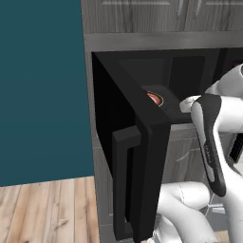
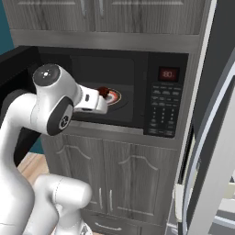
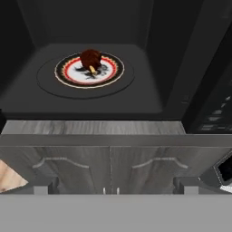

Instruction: Transport the steak from the fridge to the microwave and turn on the microwave.

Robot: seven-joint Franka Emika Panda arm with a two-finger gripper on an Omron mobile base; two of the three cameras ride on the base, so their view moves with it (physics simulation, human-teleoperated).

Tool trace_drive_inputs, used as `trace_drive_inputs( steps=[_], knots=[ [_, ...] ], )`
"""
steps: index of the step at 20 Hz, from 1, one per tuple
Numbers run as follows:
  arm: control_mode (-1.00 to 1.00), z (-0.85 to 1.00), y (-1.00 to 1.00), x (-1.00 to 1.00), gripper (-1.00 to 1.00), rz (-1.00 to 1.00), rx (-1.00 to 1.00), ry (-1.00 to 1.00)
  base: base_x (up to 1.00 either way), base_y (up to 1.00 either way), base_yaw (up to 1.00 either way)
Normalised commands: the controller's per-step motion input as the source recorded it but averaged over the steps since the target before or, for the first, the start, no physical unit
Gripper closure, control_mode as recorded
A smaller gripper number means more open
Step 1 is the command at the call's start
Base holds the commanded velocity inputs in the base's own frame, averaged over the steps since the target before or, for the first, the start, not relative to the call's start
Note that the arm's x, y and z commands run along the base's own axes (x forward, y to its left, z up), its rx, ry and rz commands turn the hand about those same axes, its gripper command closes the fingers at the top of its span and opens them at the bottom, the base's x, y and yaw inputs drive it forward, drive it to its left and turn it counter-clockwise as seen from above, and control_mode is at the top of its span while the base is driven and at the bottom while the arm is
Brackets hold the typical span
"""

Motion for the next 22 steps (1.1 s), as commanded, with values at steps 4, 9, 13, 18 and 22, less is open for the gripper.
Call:
trace_drive_inputs(
  steps=[4, 9, 13, 18, 22],
  knots=[
    [-1.0, 0.21, 0.0, -0.5, -1.0, 0.0, 0.0, 0.0, 0.0, 0.0, 0.0],
    [-1.0, 0.05, 0.0, -0.37, -1.0, 0.0, 0.0, 0.0, 0.0, 0.0, 0.0],
    [-1.0, -0.01, 0.0, -0.33, -1.0, 0.0, 0.0, -0.16, 0.0, 0.0, 0.0],
    [-1.0, -0.02, 0.0, -0.43, -1.0, 0.0, 0.0, -0.29, 0.0, 0.0, 0.0],
    [-1.0, 0.0, 0.0, -0.43, -1.0, 0.0, 0.0, -0.2, 0.0, 0.0, 0.0]
  ],
)
